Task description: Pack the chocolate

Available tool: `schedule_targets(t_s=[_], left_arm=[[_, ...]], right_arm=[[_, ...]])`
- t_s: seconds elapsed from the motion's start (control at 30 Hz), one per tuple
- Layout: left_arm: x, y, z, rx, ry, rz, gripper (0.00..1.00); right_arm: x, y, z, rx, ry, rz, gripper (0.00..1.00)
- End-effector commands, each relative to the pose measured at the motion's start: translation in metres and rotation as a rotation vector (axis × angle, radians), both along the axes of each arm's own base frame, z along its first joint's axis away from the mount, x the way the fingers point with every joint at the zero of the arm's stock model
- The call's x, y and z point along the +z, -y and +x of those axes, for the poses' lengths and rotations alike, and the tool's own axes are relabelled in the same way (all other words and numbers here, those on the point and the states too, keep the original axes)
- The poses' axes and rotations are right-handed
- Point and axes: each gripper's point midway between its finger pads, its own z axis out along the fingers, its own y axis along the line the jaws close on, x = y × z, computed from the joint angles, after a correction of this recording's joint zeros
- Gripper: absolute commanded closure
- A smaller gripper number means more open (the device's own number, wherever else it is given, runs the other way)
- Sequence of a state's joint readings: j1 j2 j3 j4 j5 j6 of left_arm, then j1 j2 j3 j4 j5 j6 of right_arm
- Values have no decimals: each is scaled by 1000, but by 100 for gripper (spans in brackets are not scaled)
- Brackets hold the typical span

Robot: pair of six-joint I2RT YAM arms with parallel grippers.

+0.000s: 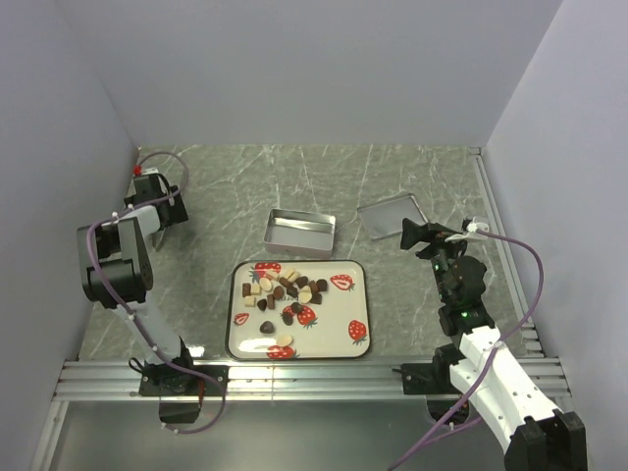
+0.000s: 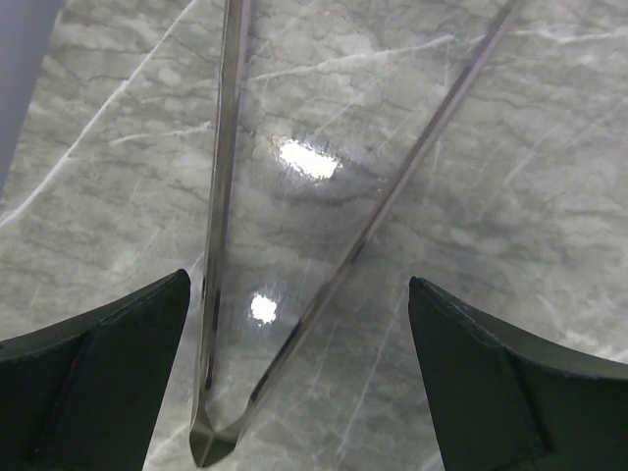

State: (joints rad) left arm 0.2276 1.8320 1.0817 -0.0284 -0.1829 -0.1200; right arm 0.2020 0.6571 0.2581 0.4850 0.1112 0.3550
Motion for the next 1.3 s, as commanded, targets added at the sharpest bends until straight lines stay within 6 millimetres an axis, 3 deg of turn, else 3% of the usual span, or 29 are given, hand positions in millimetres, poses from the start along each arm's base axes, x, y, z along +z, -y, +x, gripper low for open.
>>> schedule_targets(t_s=[0.0, 0.13, 0.27, 0.47, 0.57, 0.6, 0.67, 0.7, 0.9, 1.27], left_arm=[[-4, -3, 2, 14, -53, 8, 2], [-11, -3, 1, 19, -84, 19, 8], [-15, -2, -1, 14, -113, 44, 30], [-7, 12, 0, -20, -106, 71, 47], [6, 19, -2, -26, -71, 71, 49], [20, 24, -1, -35, -36, 75, 50], [29, 32, -5, -43, -3, 66, 51], [44, 38, -5, -54, 38, 67, 51], [79, 63, -20, -79, 133, 77, 52], [98, 95, -49, -111, 193, 58, 58]], right_arm=[[28, 0, 3, 0, 65, 15, 4], [26, -1, 3, 8, 60, 13, 4], [27, -2, 3, 17, 65, 11, 4], [27, -4, 4, 26, 64, 9, 4], [26, -5, 4, 30, 62, 6, 4], [26, -5, 4, 33, 61, 4, 4], [26, -5, 4, 31, 63, 4, 5], [26, -6, 4, 34, 63, 4, 5], [26, -7, 4, 42, 64, 5, 5], [26, -9, 4, 55, 66, 8, 5]])
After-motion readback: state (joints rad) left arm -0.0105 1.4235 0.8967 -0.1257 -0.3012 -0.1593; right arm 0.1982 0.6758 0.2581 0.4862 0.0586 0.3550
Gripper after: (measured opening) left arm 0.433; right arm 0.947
